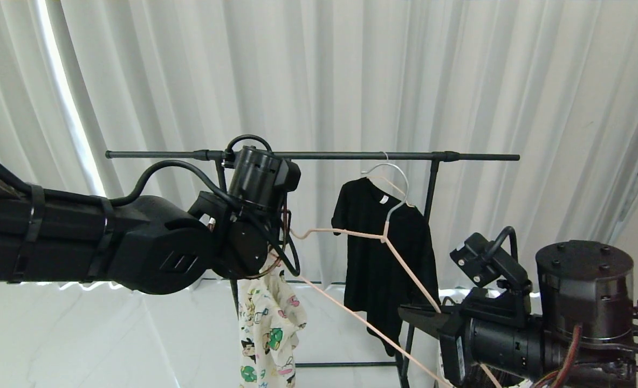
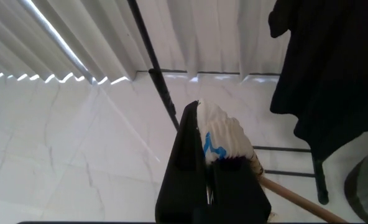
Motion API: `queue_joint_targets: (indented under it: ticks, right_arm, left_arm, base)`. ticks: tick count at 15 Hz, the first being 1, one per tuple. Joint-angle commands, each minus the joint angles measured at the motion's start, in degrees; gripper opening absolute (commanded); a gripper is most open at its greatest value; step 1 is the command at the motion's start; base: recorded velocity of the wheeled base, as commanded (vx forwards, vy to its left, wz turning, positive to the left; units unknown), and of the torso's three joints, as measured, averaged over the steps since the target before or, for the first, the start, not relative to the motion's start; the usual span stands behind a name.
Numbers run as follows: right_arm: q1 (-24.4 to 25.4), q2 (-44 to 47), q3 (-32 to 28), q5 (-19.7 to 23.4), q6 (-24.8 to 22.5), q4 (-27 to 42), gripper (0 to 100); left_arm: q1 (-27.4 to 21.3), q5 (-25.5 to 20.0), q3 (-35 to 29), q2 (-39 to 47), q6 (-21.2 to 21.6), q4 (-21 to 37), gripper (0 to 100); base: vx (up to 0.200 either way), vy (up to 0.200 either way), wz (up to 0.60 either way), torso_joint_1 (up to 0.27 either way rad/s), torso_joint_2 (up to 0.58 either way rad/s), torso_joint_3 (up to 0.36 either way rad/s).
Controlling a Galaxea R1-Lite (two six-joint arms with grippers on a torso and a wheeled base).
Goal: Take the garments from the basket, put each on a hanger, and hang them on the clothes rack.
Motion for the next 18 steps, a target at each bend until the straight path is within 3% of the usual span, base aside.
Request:
queue_joint_targets:
  ticks: [1,5,9,14,18]
  right_arm:
    - [0.6,1.2,-1.0,0.1,0.0,0.0,0]
    - [0.8,3.6,-2.1,-0.3,-0.1,-1.7,0]
    - [2.2,7.9,-3.3,-3.5,0.0,-4.7,0]
    - [5.0,11.2,-7.7,-4.0,0.2,-5.2,0]
    - [5.4,12.3,-7.9,-4.1,0.2,-5.2,0]
  left_arm:
    - [-0.7,0.0,0.0,-0.1,0.0,0.0,0]
    - [-5.0,0.1,0.2,-0.6,-2.0,0.0,0]
    - [-5.5,0.2,-0.4,-2.7,-2.1,0.1,0]
    - [-11.5,-0.1,-0.1,-2.7,-4.6,0.1,0]
    - [-16.2,-0.8,-0.4,-2.0,-6.3,0.1,0]
  base:
    - [0.0,0.0,0.0,0.0,0.0,0.0]
    - [0.0,0.0,0.0,0.0,0.0,0.0]
    - [0.0,0.0,0.0,0.0,0.0,0.0]
    - [0.0,0.0,0.0,0.0,0.0,0.0]
    - [0.0,0.0,0.0,0.0,0.0,0.0]
